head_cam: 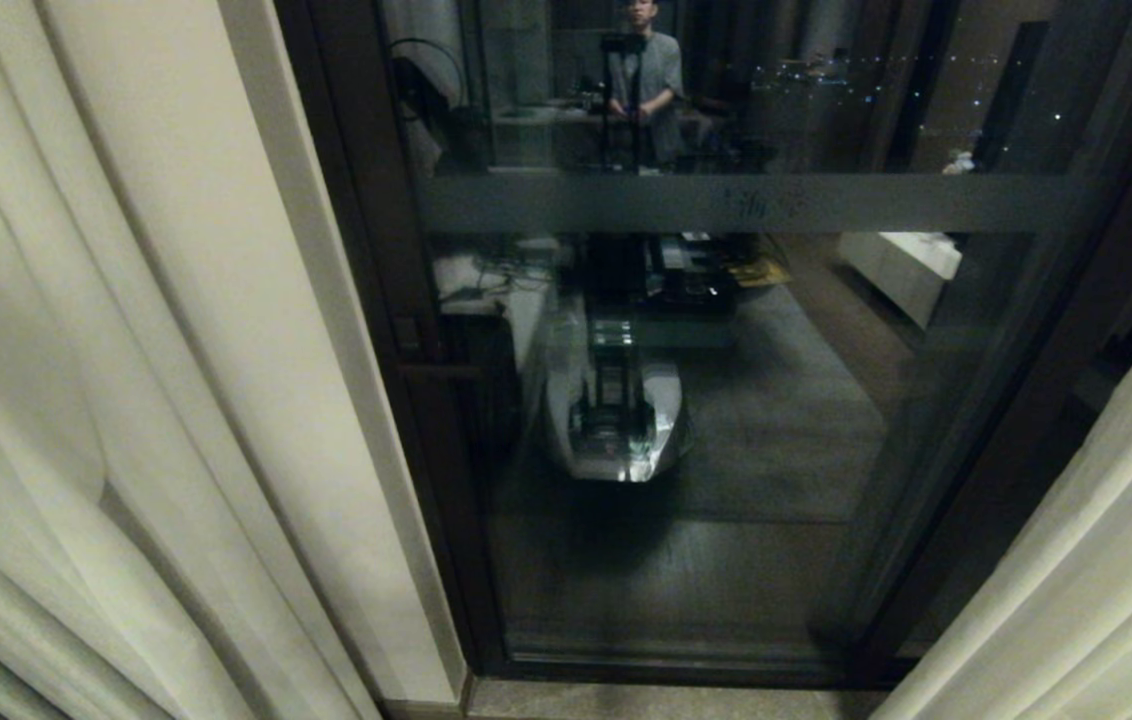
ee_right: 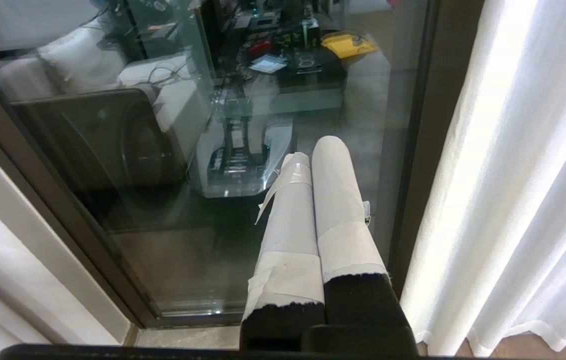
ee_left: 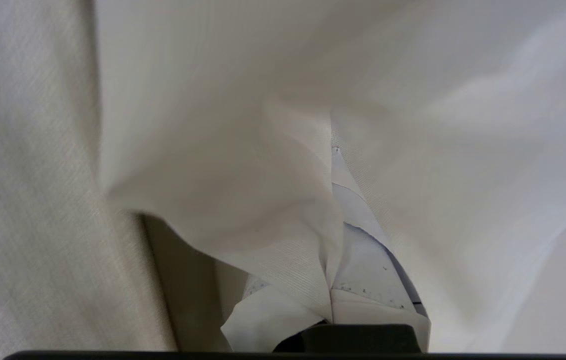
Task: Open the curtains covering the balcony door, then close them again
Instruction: Pull the inner curtains open on both sides
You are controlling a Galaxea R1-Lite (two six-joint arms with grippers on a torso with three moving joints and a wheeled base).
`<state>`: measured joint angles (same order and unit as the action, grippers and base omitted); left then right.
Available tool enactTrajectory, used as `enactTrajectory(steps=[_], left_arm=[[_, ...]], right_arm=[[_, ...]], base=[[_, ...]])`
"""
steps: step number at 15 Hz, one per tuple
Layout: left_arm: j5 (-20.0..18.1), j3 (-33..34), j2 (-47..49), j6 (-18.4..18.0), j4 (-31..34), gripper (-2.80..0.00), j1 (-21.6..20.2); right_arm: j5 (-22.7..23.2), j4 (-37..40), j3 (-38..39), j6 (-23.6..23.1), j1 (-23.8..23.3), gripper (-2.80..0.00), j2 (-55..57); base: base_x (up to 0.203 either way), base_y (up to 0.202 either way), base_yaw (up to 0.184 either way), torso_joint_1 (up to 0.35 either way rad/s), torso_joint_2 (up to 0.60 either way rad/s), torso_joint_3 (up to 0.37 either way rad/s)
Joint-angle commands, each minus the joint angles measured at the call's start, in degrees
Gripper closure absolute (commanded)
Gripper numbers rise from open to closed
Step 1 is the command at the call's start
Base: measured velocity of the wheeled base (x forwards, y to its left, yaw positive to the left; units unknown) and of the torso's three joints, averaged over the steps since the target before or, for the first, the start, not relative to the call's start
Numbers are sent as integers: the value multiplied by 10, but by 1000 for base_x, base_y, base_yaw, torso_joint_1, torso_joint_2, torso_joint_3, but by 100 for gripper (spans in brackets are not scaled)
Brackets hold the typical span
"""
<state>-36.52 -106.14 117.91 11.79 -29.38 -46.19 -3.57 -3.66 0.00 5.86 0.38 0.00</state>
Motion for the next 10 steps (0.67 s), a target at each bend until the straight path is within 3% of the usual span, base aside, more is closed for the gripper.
enactTrajectory(steps=[1, 2, 3, 10], left_arm=[[-2, 3, -15, 1, -1, 0, 0], [-2, 5, -20, 1, -1, 0, 2], [-2, 13, -26, 3, -1, -280, 3], [0, 101, -93, 9, -5, -280, 3]], right_arm=[[0, 0, 0, 0, 1, 0, 0], [0, 0, 0, 0, 1, 0, 0], [0, 0, 0, 0, 0, 0, 0], [0, 0, 0, 0, 1, 0, 0]], base=[[0, 0, 0, 0, 0, 0], [0, 0, 0, 0, 0, 0], [0, 0, 0, 0, 0, 0], [0, 0, 0, 0, 0, 0]])
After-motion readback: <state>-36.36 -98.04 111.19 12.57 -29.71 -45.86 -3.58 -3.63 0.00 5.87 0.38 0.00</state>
